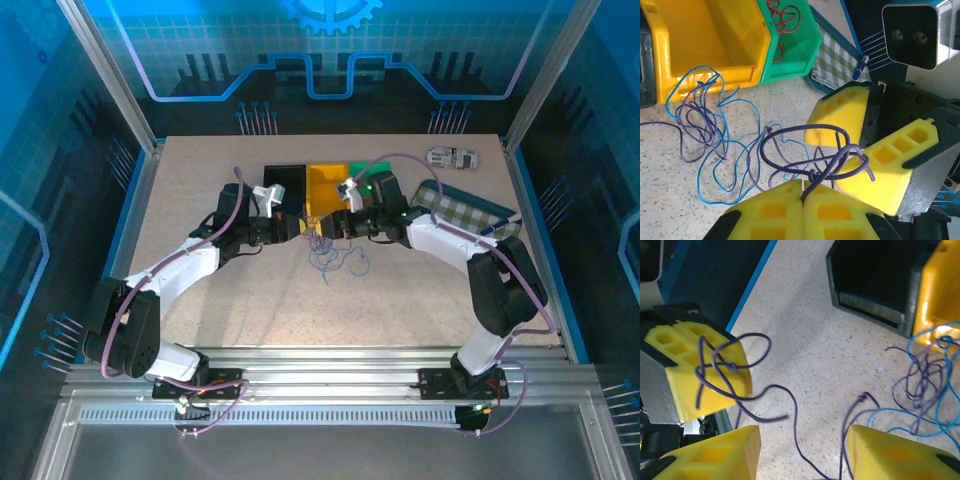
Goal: Untangle the cables
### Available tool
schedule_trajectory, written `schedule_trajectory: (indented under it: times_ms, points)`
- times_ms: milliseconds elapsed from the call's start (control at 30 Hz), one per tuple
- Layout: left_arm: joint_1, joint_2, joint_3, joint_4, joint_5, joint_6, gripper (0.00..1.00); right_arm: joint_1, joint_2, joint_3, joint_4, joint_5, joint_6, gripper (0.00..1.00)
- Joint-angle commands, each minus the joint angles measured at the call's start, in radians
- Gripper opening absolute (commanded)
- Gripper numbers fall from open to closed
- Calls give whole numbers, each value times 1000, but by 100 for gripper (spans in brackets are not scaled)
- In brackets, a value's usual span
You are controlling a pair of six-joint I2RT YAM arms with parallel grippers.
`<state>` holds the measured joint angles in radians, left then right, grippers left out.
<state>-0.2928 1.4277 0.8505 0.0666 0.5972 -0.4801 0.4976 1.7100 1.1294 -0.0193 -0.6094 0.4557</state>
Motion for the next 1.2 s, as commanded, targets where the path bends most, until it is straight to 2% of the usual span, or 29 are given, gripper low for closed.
schedule_trajectory:
  times_ms: [0, 367, 667, 900, 1167]
  points:
    - [-2, 5, 33, 28, 48, -19, 0, 22, 39, 37, -33, 11, -36, 49]
    - [-2, 1, 14, 53, 110, -51, 0, 62, 109, 104, 53, 14, 6, 48]
    - [-3, -1, 18, 92, 117, -114, 0, 86, 154, 75, 173, -16, 64, 47]
    - [0, -24, 56, 64, 88, -142, 0, 107, 157, 21, 159, -32, -1, 48]
    - [2, -35, 85, 18, 55, -126, 0, 107, 81, -60, 83, -41, -108, 47]
